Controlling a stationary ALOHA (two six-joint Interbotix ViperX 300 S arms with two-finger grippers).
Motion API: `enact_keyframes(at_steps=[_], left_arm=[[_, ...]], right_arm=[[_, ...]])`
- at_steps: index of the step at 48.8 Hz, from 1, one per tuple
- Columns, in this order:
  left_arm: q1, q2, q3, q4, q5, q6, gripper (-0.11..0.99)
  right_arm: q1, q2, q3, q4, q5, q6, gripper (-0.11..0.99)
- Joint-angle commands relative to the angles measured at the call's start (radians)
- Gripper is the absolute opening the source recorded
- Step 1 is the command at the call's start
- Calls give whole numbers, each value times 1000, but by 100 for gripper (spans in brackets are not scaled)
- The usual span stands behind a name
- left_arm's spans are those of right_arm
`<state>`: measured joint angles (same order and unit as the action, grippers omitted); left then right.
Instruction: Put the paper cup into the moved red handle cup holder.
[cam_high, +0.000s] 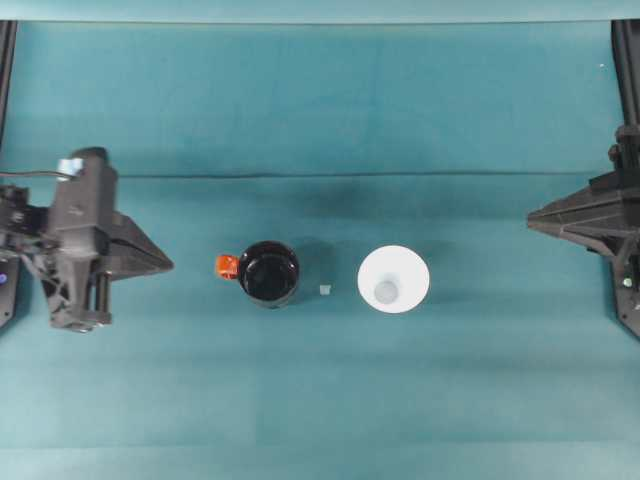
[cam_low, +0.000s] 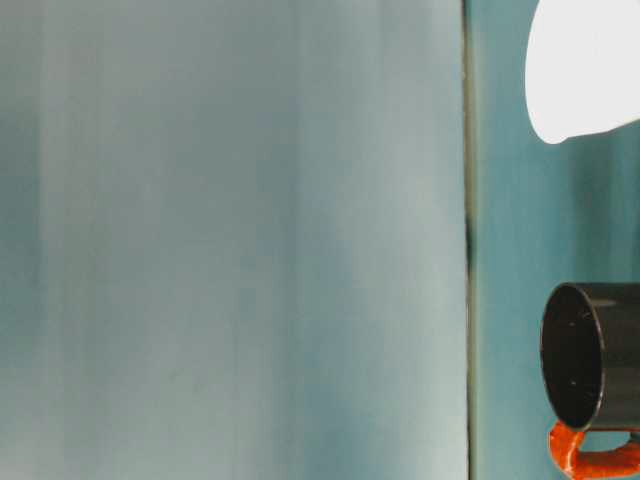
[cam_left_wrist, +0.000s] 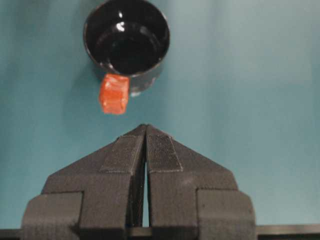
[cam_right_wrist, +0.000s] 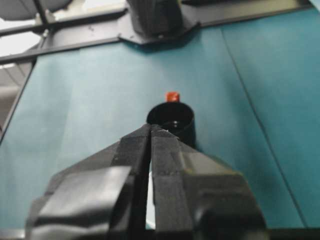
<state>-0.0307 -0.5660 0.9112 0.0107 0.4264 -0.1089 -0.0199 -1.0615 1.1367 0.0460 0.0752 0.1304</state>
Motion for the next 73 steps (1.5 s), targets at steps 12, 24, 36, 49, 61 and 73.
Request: enact_keyframes(at_steps=[12,24,36,49,61,73], left_arm=[[23,64,-64,6,63,-2,2],[35,98,-91,6,133,-5,2],[43,121,-106,6,138,5,46],[41,178,-158,6,170,23,87],[52,258,-213,9,183,54,92],[64,362,-259,9,192,94,94]], right_arm=[[-8,11,-18,3,-3,9,-9],[-9,11,-18,3,12,38,-9],[-9,12,-18,3,41,48,-9],[-9,8,-20,3,44,48,-9],[-9,6,-20,3,46,48,-9],[-9,8,-20,3,49,49,-9]])
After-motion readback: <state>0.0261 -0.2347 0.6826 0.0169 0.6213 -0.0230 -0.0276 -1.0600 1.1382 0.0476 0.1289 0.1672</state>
